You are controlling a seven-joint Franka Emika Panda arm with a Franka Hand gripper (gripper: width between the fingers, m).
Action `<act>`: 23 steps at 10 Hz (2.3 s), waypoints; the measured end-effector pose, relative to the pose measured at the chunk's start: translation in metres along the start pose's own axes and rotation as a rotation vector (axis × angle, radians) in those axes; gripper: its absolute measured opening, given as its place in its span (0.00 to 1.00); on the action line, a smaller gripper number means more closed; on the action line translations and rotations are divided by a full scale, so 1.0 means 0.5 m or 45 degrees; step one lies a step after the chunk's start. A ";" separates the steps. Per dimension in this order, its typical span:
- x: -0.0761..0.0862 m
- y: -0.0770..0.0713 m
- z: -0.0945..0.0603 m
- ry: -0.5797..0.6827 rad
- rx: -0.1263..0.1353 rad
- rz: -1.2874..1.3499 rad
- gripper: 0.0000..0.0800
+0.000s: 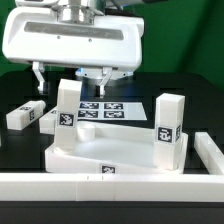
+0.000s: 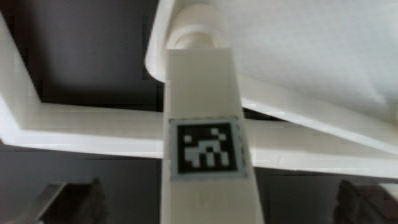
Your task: Assemble desk
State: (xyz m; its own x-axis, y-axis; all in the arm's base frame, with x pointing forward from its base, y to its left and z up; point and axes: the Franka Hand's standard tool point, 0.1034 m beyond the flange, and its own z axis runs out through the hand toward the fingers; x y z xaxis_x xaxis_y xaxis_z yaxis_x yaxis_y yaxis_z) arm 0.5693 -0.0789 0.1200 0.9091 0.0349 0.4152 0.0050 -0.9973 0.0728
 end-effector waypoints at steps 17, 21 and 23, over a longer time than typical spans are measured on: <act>0.013 0.010 0.003 -0.546 0.162 -0.053 0.81; 0.038 0.022 0.009 -0.536 0.124 -0.077 0.81; 0.046 0.015 0.008 -0.544 0.127 -0.067 0.81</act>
Offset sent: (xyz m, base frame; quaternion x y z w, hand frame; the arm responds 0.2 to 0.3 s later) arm 0.0000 0.0000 0.0000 0.0000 0.0000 0.0000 1.0000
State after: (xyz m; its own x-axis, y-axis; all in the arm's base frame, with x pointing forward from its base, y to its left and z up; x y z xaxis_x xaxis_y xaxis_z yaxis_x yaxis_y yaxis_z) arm 0.5920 -0.0858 0.1265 0.9970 0.0771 -0.0008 0.0771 -0.9969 -0.0130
